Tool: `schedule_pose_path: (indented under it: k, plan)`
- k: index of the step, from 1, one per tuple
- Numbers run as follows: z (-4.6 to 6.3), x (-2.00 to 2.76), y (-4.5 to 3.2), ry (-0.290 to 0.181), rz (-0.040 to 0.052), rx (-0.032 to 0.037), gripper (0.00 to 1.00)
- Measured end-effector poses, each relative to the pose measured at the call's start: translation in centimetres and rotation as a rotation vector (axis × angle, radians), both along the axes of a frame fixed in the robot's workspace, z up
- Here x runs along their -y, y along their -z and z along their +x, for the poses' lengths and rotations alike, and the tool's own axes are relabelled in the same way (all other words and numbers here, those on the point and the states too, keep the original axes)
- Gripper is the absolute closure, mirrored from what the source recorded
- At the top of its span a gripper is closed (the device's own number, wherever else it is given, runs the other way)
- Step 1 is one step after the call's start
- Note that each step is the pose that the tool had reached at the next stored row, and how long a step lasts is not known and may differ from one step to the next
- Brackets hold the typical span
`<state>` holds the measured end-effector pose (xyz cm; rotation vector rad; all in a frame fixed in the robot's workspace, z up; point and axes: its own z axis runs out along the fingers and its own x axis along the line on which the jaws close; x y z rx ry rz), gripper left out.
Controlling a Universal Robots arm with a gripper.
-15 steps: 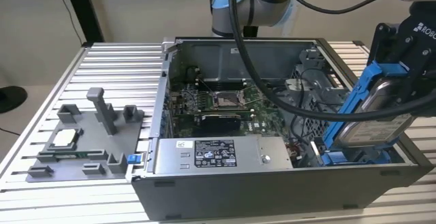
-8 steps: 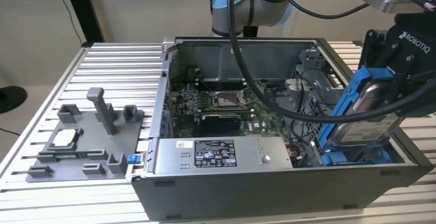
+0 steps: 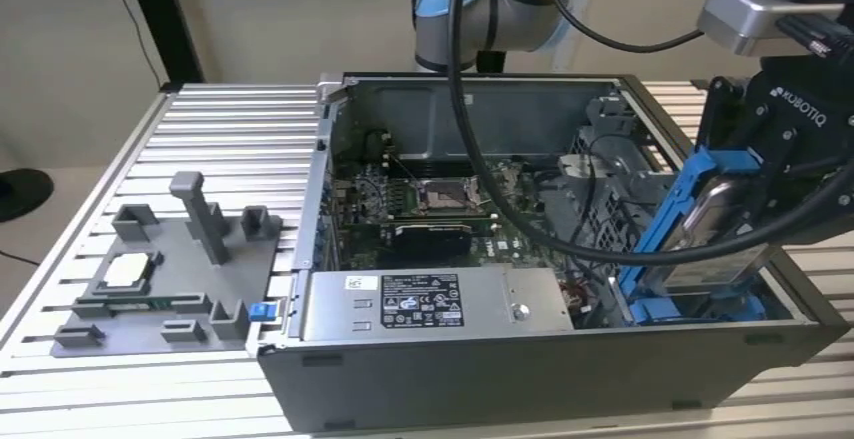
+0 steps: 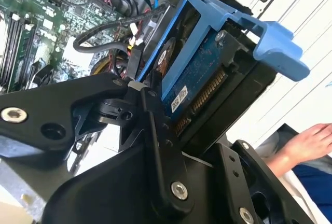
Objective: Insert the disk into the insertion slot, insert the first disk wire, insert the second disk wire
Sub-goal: 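Insert the disk into the insertion slot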
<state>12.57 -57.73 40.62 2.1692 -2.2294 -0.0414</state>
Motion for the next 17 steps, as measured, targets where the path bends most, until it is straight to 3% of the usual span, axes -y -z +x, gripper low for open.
schedule_pose_path:
  k: [9,16,17]
  plan:
    - [0.0,-0.03,1.44,0.003,0.0,0.0,1.0]
    - [0.0,-0.02,1.51,0.003,-0.0005,-0.0003,1.0]
    - [0.0,-0.02,1.5,0.003,-0.0007,-0.0003,0.0]
